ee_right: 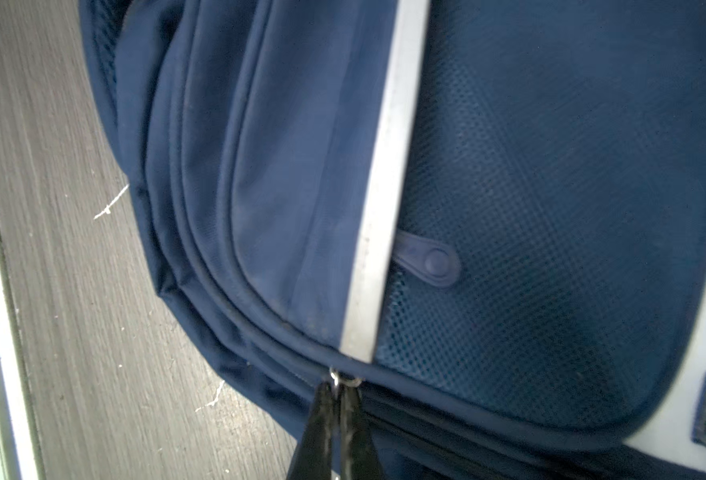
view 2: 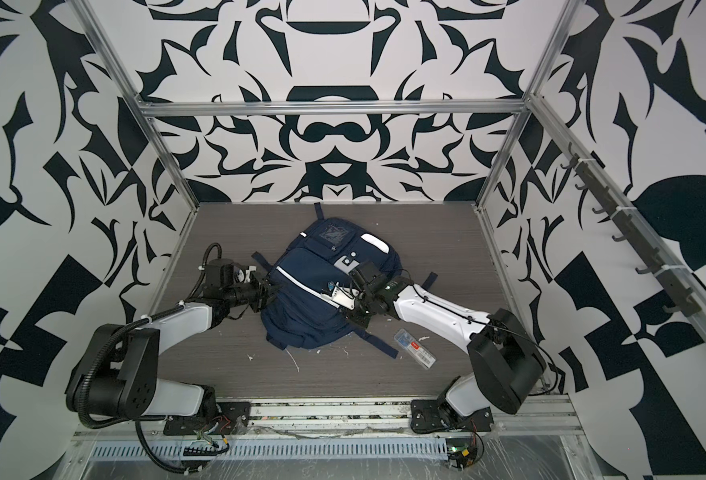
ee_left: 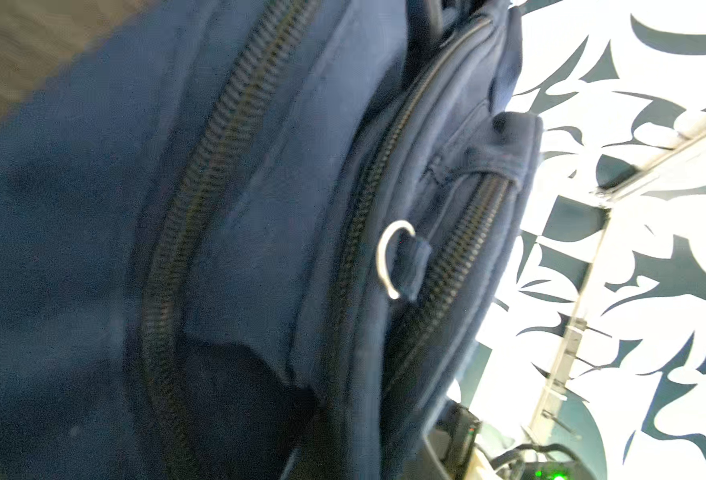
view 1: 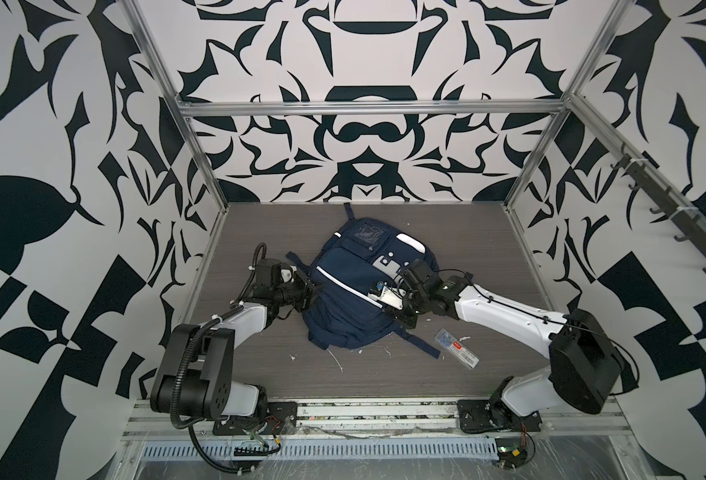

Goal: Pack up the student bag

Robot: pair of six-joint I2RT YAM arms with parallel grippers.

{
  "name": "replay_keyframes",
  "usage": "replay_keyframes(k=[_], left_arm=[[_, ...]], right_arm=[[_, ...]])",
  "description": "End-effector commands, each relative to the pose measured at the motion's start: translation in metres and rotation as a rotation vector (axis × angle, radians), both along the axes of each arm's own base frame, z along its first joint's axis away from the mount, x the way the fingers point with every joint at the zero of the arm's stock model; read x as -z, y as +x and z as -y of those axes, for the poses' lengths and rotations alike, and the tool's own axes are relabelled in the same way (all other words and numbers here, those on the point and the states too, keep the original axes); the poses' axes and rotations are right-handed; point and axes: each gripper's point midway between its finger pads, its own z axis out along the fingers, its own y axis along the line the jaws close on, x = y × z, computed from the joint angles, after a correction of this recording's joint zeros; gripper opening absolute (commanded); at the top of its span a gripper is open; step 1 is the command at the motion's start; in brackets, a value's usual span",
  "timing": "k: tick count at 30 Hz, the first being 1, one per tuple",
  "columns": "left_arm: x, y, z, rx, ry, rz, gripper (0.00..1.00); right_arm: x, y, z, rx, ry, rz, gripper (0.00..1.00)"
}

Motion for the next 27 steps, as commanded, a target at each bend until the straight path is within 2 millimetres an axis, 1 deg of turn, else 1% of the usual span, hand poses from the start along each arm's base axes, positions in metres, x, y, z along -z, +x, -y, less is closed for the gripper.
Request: replay_keyframes(k=[1, 6, 8, 10, 13, 16, 18, 19, 21, 22, 23, 24, 25, 26, 27], left_arm=[[-0.051, 0.027, 0.002, -0.102, -0.097, 0.175, 0.0], [-0.057, 0.031, 0.017, -0.098, -0.143, 0.198, 0.0], [-0.056, 0.029, 0.025, -0.081, -0.14, 0.201, 0.0], [-0.054, 0.026, 0.033, -0.062, -0.132, 0.203, 0.0], [-0.042, 0.017, 0.038, -0.038, -0.1, 0.185, 0.0], [-0.027, 0.005, 0.035, -0.024, -0.042, 0.161, 0.0], [-0.02, -0.005, 0.031, 0.004, 0.026, 0.152, 0.01], [-0.017, -0.01, 0.028, 0.027, 0.072, 0.151, 0.1], [-0.012, -0.021, 0.024, 0.075, 0.159, 0.146, 0.37], [-0.019, -0.027, 0.021, 0.099, 0.195, 0.171, 0.59], [-0.018, -0.033, 0.018, 0.13, 0.236, 0.17, 0.77], [-0.018, -0.039, 0.015, 0.153, 0.274, 0.165, 0.88], [-0.018, -0.044, 0.01, 0.173, 0.33, 0.163, 0.94], [-0.02, -0.047, 0.003, 0.187, 0.392, 0.17, 0.98], [-0.023, -0.049, -0.003, 0.193, 0.447, 0.182, 1.0]], right_arm=[[-0.021, -0.018, -0.021, -0.087, 0.055, 0.002, 0.0], [-0.022, -0.026, -0.026, -0.107, 0.048, 0.007, 0.0], [-0.03, -0.025, -0.034, -0.093, 0.091, 0.01, 0.0], [-0.041, -0.019, -0.043, -0.058, 0.157, 0.018, 0.0], [-0.053, -0.008, -0.054, -0.007, 0.231, 0.038, 0.0], [-0.056, 0.005, -0.058, 0.056, 0.25, 0.052, 0.0], [-0.056, 0.008, -0.06, 0.07, 0.249, 0.049, 0.0], [-0.056, 0.008, -0.06, 0.073, 0.247, 0.045, 0.0], [-0.055, 0.009, -0.059, 0.076, 0.242, 0.042, 0.0], [-0.054, 0.008, -0.058, 0.078, 0.238, 0.039, 0.0], [-0.053, 0.007, -0.055, 0.08, 0.233, 0.038, 0.0], [-0.052, 0.005, -0.053, 0.079, 0.229, 0.038, 0.0], [-0.051, 0.004, -0.05, 0.081, 0.226, 0.036, 0.0], [-0.05, 0.002, -0.047, 0.083, 0.223, 0.035, 0.0], [-0.049, 0.0, -0.044, 0.085, 0.222, 0.031, 0.0]])
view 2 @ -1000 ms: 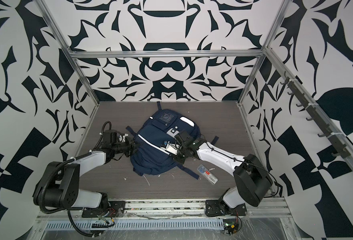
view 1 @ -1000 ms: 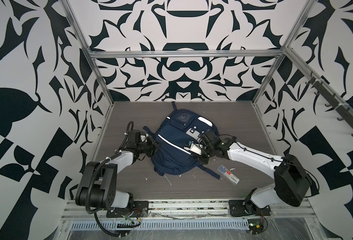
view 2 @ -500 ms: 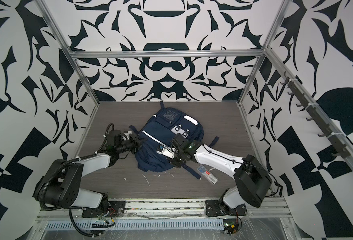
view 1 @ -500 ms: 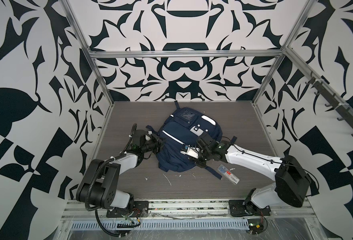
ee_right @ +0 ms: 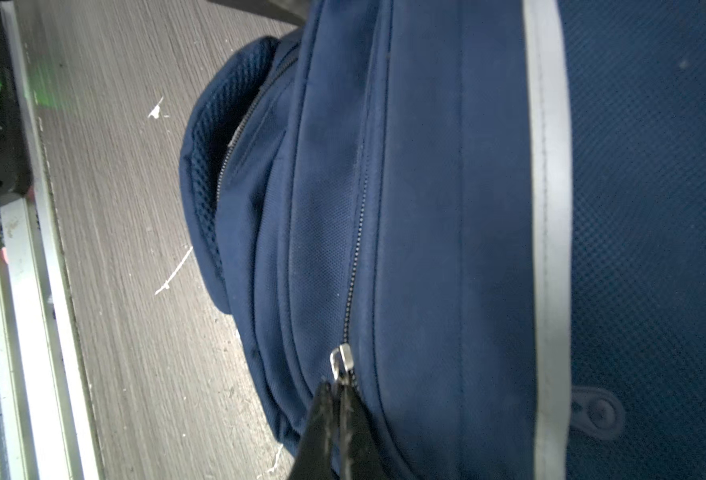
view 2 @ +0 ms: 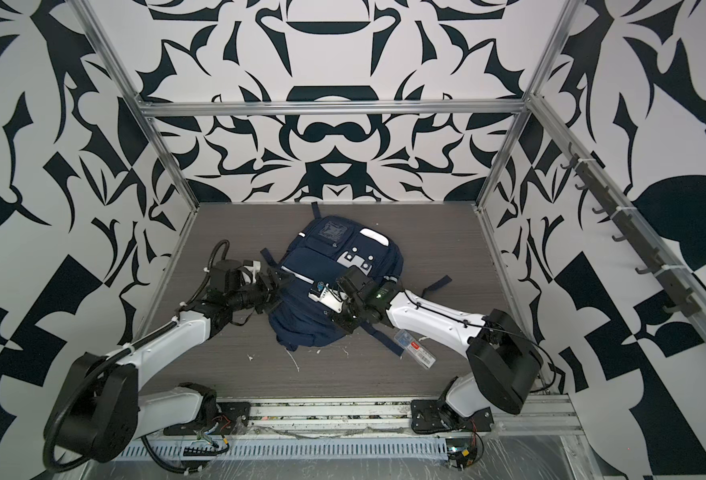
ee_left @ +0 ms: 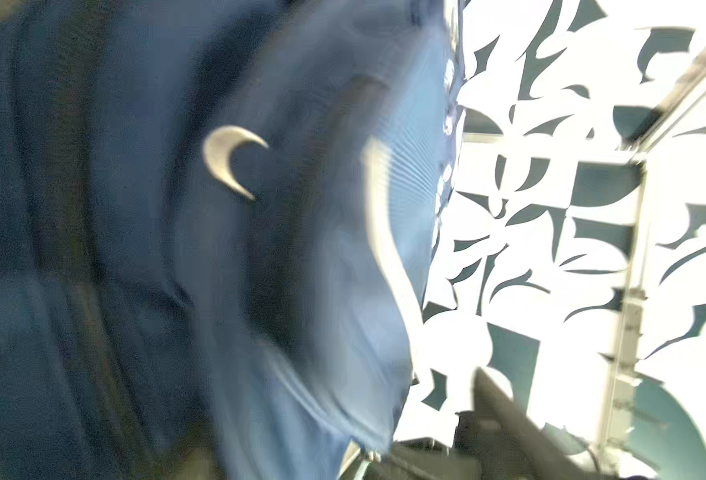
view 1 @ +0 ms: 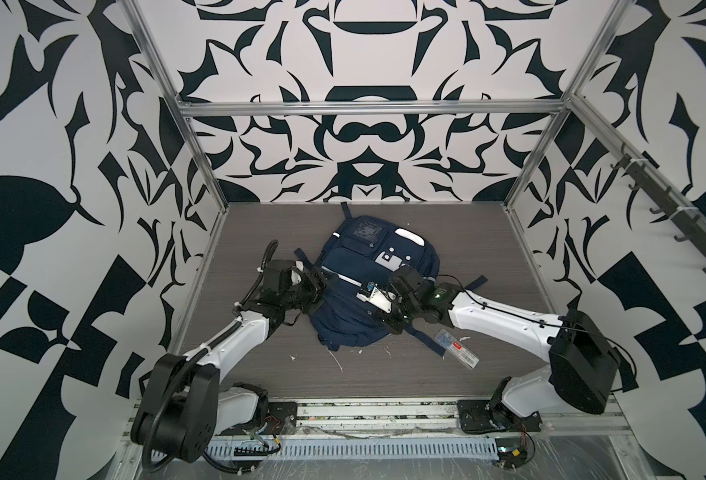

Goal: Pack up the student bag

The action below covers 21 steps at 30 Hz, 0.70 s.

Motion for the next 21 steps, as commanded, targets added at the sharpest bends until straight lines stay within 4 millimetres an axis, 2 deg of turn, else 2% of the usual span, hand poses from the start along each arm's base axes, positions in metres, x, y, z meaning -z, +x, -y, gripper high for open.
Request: replay_keyframes(k=[1, 6, 10, 13, 17, 21], left_arm=[[0.004, -0.022, -0.024, 0.089, 0.272, 0.019, 1.0], [-0.029, 0.002, -0.037, 0.151, 0.478, 0.142, 1.0], [-0.048, 0.04, -0.037, 0.158, 0.572, 0.261, 0.99], [-0.043, 0.067, -0.026, 0.207, 0.581, 0.266, 0.99], [-0.027, 0.097, 0.003, 0.321, 0.513, 0.233, 0.99], [-0.014, 0.117, 0.025, 0.407, 0.456, 0.179, 0.97]], right_arm=[[-0.034, 0.007, -0.006, 0.012, 0.103, 0.07, 0.0], [-0.034, 0.009, 0.013, 0.1, 0.112, 0.016, 0.0], [-0.038, 0.012, 0.026, 0.15, 0.125, -0.001, 0.0], [-0.043, 0.016, 0.035, 0.182, 0.141, -0.003, 0.0], [-0.044, 0.02, 0.048, 0.23, 0.137, -0.012, 0.0], [-0.04, 0.028, 0.062, 0.297, 0.094, -0.025, 0.0]])
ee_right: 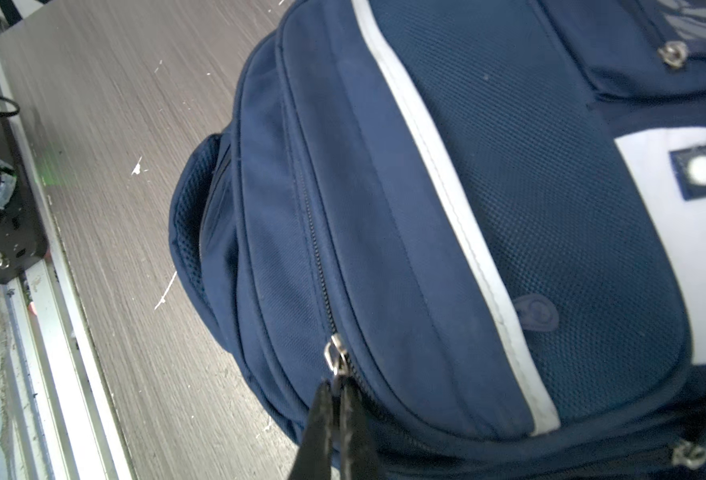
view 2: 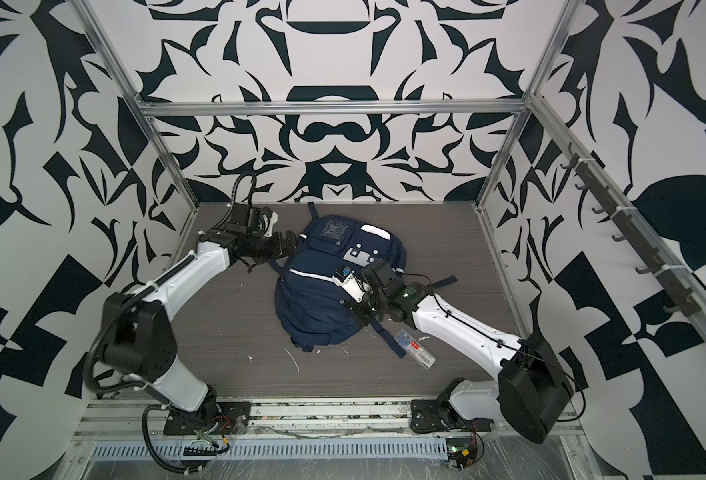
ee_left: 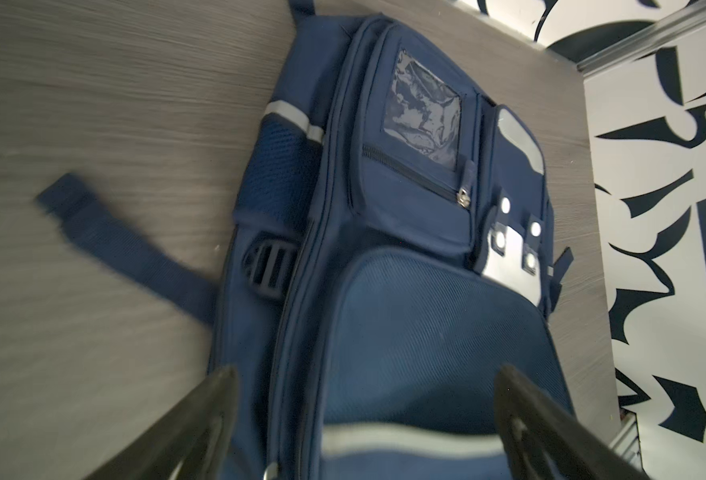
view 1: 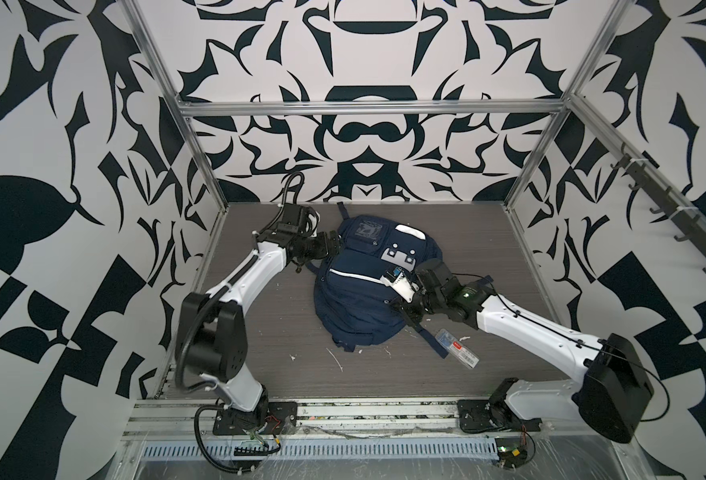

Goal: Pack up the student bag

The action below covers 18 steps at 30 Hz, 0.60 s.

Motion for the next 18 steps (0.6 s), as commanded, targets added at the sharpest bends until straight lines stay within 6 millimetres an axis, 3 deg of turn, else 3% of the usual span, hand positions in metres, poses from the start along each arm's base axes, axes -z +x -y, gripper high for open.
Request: replay_keyframes(k=[1, 8, 13, 18], left_arm=[[0.007, -0.001, 0.016, 0.1, -0.025, -0.069, 0.96], [0.035, -0.005, 0.032, 0.126, -0.112, -0.173, 0.84], [0.05, -0.014, 0.037, 0.092, -0.172, -0.219, 0.53], [0.055, -0.024, 0.037, 0.072, -0.196, -0.24, 0.32]], right_arm=[[-0.013, 0.013, 0.011, 0.084, 0.0, 0.015, 0.0], [-0.013, 0.025, 0.023, 0.175, -0.008, -0.011, 0.0], [-0.006, 0.033, 0.032, 0.226, -0.031, -0.029, 0.0], [0.0, 0.042, 0.04, 0.264, -0.046, -0.04, 0.0]])
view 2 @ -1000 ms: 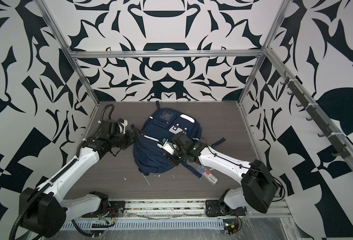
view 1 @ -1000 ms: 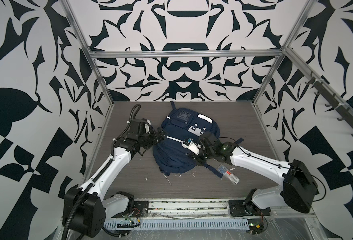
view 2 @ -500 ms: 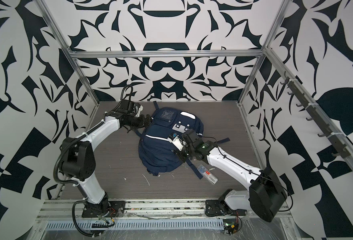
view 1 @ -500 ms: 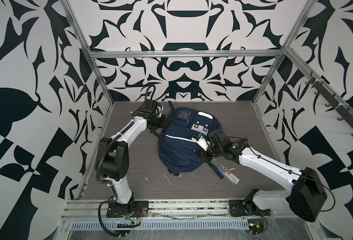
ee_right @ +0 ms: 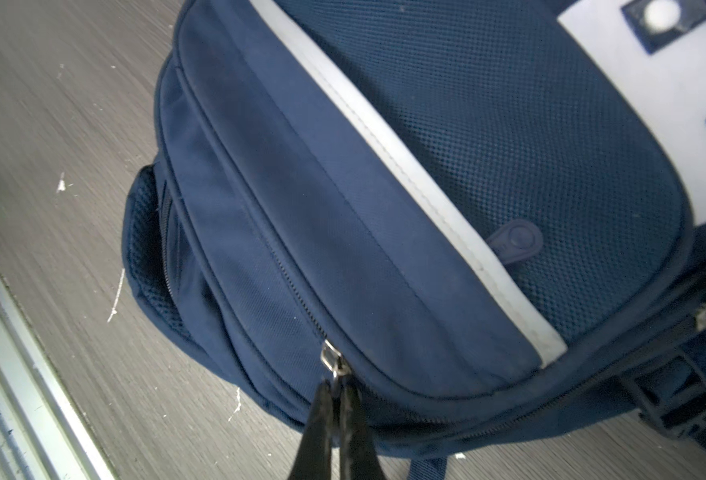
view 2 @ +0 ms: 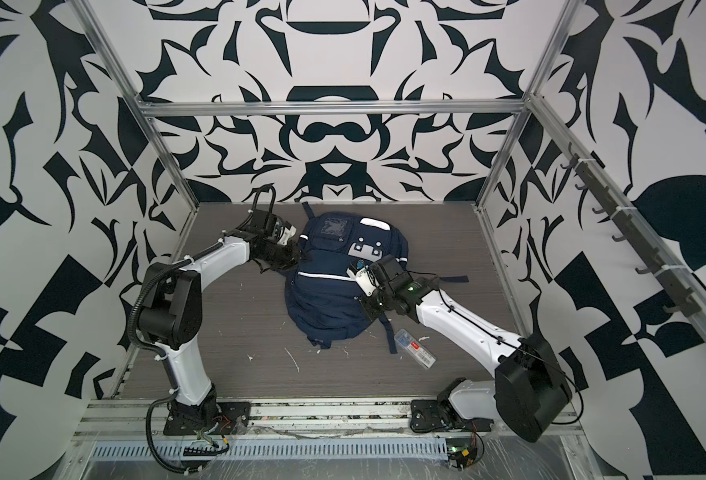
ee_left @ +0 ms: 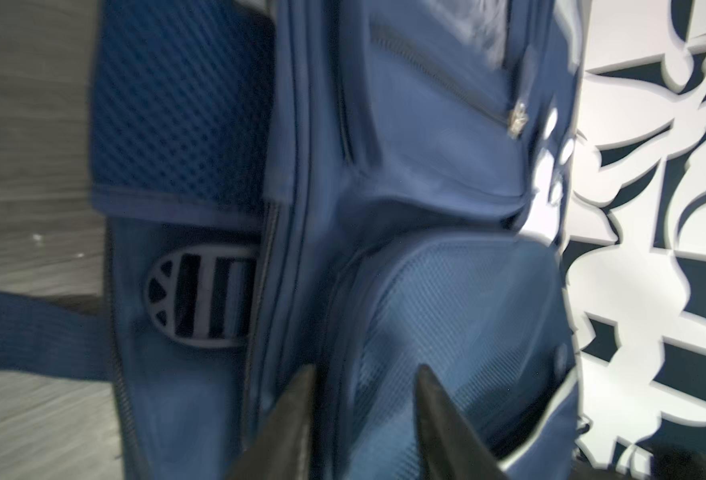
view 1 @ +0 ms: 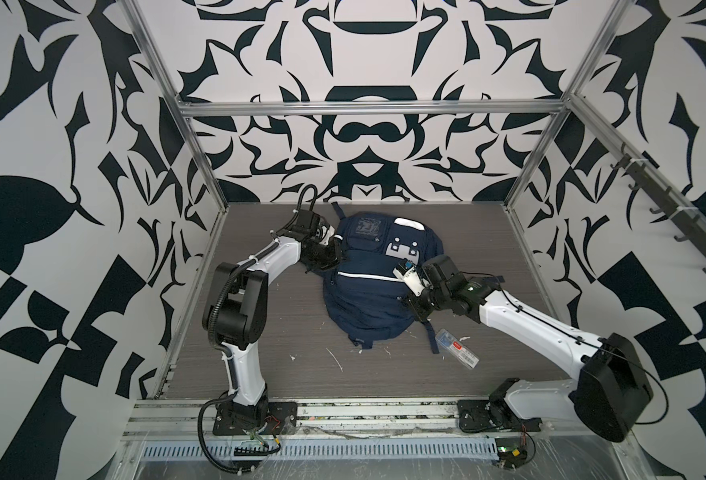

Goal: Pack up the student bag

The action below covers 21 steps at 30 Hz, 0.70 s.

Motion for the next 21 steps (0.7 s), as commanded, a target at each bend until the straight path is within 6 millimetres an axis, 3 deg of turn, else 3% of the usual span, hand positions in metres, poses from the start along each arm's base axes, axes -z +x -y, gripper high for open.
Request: replay_keyframes(k=[1, 5, 13, 19, 21], left_arm=[[-0.005, -0.009, 0.004, -0.016, -0.047, -0.014, 0.27], [-0.011, -0.022, -0.002, -0.066, -0.064, -0.014, 0.0], [-0.002, -0.087, -0.007, -0.173, -0.102, -0.094, 0.0], [0.009, -0.124, -0.013, -0.185, -0.069, -0.164, 0.0], [0.006, -0.127, -0.017, -0.18, -0.043, -0.149, 0.21]], right_arm=[[-0.016, 0.026, 0.007, 0.08, 0.005, 0.055, 0.0], [-0.016, 0.046, 0.014, 0.104, 0.006, 0.052, 0.0], [-0.023, 0.111, 0.012, 0.076, -0.018, 0.084, 0.0], [-0.019, 0.137, 0.004, 0.083, -0.016, 0.083, 0.0], [-0.016, 0.14, 0.003, 0.083, -0.014, 0.081, 0.0]])
